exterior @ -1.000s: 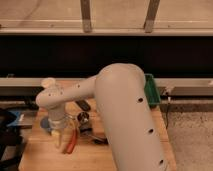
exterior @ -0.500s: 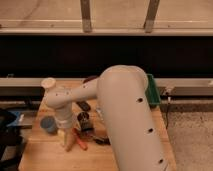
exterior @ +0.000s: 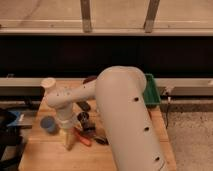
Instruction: Place pepper in metal cup
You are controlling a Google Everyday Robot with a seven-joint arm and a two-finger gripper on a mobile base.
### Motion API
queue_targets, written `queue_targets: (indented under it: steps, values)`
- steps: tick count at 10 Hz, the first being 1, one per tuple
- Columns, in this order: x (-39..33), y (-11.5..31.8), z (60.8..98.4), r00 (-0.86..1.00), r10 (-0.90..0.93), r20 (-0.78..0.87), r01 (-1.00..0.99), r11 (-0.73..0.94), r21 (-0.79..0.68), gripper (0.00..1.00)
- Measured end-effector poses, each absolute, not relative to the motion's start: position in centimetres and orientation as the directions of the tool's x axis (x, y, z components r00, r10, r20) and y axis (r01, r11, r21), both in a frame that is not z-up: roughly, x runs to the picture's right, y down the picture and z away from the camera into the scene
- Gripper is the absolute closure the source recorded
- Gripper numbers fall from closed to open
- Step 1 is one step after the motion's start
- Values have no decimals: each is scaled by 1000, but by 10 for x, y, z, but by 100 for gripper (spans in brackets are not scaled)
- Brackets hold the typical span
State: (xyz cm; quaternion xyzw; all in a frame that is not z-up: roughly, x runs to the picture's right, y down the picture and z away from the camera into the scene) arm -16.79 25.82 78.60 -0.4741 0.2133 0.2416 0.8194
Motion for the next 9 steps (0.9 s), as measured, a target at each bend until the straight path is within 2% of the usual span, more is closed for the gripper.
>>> queue_targets:
  steps: [2, 7, 8, 9]
  values:
    - [-167, 259, 789, 756, 179, -630, -631, 459, -626, 41]
    - [-170, 258, 789, 671, 181, -719, -684, 525, -506, 91]
    - [-169, 256, 789, 664, 186, -725, -688, 531, -494, 98]
    - [-169, 254, 787, 665, 196, -721, -688, 535, -490, 100]
